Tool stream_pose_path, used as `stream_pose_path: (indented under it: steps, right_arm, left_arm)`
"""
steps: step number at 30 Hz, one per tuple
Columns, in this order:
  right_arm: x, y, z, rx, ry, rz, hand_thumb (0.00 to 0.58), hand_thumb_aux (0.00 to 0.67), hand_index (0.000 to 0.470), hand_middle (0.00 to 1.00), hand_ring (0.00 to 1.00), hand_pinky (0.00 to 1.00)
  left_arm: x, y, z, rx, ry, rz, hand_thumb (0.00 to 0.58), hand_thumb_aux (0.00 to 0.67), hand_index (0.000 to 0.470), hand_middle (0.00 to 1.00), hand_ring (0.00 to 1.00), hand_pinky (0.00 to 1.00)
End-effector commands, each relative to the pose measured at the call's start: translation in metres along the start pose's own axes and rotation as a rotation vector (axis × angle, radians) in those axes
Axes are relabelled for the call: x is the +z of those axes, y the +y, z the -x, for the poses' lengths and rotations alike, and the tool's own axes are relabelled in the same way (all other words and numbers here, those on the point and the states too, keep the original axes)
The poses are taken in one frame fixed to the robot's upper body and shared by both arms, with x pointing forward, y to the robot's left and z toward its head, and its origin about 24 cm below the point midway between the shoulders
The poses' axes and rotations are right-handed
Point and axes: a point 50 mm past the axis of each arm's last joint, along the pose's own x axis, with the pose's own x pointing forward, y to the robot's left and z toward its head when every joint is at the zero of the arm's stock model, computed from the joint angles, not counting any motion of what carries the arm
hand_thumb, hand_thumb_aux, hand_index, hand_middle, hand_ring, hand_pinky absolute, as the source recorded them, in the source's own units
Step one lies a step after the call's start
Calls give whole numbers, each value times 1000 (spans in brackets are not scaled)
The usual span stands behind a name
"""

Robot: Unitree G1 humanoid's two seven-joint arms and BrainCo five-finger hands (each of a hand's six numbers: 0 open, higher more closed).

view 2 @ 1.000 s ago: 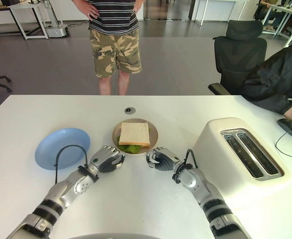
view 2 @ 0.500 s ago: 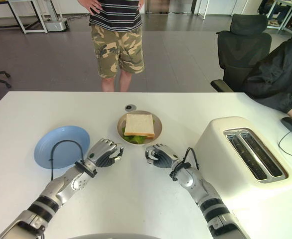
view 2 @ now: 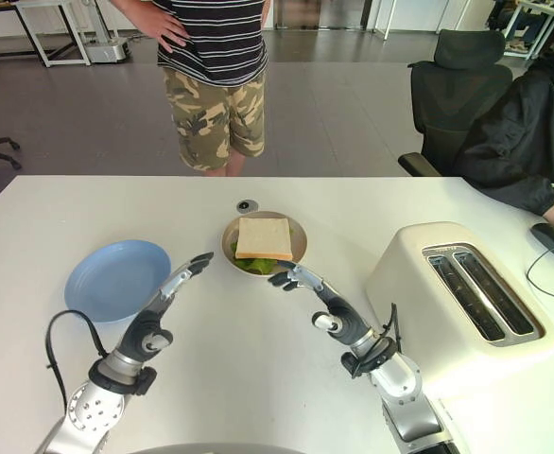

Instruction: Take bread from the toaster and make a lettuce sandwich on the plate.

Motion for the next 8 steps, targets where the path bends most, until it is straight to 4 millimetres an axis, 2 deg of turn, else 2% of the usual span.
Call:
stream_pose_path:
  steps: [1, 8]
  right_arm:
    - [-8, 3, 5, -24, 15, -38, 0, 0, 0, 0, 0, 0]
    - [-11, 6, 4, -57, 4, -85, 0, 0, 0, 0, 0, 0]
  left_arm:
    - [-6, 0, 4, -12, 19, 37, 0, 0, 0, 0, 0, 0]
    - [-14, 5, 0, -15, 28, 31, 0, 0, 0, 0, 0, 0]
